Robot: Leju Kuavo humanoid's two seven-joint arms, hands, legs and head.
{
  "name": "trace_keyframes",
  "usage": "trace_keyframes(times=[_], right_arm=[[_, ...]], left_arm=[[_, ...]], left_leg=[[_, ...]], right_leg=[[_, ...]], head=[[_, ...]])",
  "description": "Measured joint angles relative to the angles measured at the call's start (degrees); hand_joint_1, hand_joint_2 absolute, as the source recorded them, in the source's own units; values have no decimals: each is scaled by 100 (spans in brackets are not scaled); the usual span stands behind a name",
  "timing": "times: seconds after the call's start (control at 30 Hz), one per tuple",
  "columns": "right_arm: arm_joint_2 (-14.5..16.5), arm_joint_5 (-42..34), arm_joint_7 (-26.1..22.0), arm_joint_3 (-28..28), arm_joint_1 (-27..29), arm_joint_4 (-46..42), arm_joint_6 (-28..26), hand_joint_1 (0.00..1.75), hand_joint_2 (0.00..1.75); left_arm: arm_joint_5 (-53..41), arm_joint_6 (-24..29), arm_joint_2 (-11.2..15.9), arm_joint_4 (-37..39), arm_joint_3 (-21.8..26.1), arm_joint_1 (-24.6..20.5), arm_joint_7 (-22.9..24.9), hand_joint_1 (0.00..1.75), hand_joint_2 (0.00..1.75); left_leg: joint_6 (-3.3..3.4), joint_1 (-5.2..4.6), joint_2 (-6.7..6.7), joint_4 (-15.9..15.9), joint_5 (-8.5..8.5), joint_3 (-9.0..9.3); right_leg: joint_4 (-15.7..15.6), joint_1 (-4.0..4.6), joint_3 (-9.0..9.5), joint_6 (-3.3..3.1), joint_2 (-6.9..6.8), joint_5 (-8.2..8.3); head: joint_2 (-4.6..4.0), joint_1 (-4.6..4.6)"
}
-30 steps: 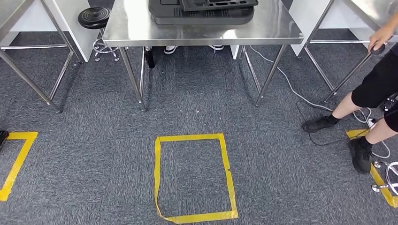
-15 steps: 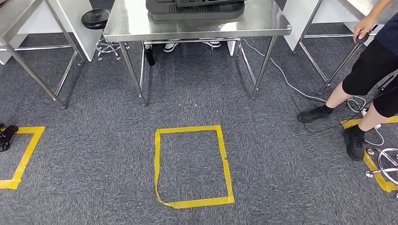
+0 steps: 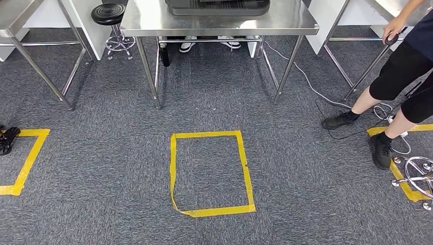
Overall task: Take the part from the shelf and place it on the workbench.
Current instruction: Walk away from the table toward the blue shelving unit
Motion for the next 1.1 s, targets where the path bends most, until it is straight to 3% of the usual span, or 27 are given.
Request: trace_keyframes(times=[0.03,0.1,0.13,0.27,0.37,0.5,1.1], right_arm=[[-1,9,1,2,-9,0,-3,0,0],[2,19,4,6,-23,0,-11,0,0],[4,24,12,8,-20,0,-16,0,0],[7,38,50,32,-14,2,-49,0,0],[13,40,55,47,-14,3,-52,0,0],[18,43,58,77,-16,6,-54,0,0],[18,17,106,100,-17,9,-69,0,0]], left_arm=[[-2,2,0,0,0,-1,-1,0,0],[-8,8,0,0,1,-3,-1,0,0],[-12,10,0,1,2,-4,-1,0,0],[-17,48,2,1,12,5,1,0,0],[-17,56,1,1,38,4,1,0,0],[-17,57,0,1,69,6,2,0,0],[-49,63,2,1,123,5,4,0,0]], left_leg=[[-25,-9,0,1,18,-5],[-84,-26,3,-10,53,-4],[-104,-34,5,-19,58,-2],[56,-38,6,-97,116,3],[-59,-19,5,-154,185,14],[-139,-13,3,-193,234,7],[-169,-42,3,-195,233,-8]], right_leg=[[-363,15,212,-9,1,84],[-658,51,358,-64,5,146],[-667,57,351,-83,7,174],[-710,49,339,-87,12,247],[-707,67,320,-126,12,269],[-701,71,322,-160,12,291],[-699,49,260,-166,12,298]], head=[[0,-2],[0,-8],[0,-10],[0,-21],[0,-23],[0,-22],[0,-20]])
